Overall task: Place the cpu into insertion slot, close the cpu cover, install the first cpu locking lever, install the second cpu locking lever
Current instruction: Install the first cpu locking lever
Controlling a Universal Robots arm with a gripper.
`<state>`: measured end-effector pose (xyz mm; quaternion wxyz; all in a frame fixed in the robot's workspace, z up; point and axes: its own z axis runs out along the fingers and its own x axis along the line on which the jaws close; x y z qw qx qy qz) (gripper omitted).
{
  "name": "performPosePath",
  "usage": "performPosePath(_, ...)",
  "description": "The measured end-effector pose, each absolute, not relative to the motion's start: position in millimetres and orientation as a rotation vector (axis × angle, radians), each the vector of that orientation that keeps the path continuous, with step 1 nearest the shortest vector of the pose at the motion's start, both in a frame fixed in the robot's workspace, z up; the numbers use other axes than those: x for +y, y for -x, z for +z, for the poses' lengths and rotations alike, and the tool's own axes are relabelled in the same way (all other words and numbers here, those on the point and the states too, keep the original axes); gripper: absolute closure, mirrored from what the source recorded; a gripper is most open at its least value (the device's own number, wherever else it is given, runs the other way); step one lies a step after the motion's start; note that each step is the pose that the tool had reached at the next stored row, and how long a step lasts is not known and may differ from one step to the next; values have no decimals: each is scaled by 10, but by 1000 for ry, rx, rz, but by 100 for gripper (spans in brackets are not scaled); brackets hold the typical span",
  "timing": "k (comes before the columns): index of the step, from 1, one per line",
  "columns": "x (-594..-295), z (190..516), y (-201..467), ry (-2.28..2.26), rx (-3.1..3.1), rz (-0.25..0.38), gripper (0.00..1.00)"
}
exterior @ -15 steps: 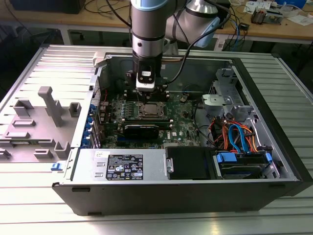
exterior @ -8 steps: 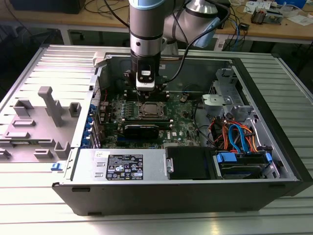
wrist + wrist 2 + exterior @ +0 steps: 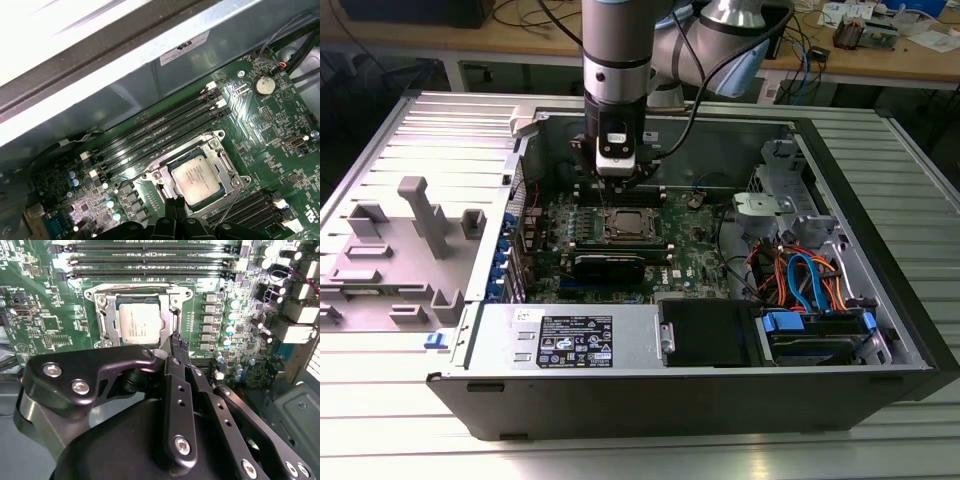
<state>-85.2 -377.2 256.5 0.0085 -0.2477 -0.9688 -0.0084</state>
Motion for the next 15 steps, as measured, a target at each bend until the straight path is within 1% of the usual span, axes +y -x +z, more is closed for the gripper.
performPosePath(15,-3772,2567,899,660,-3041,-21,89)
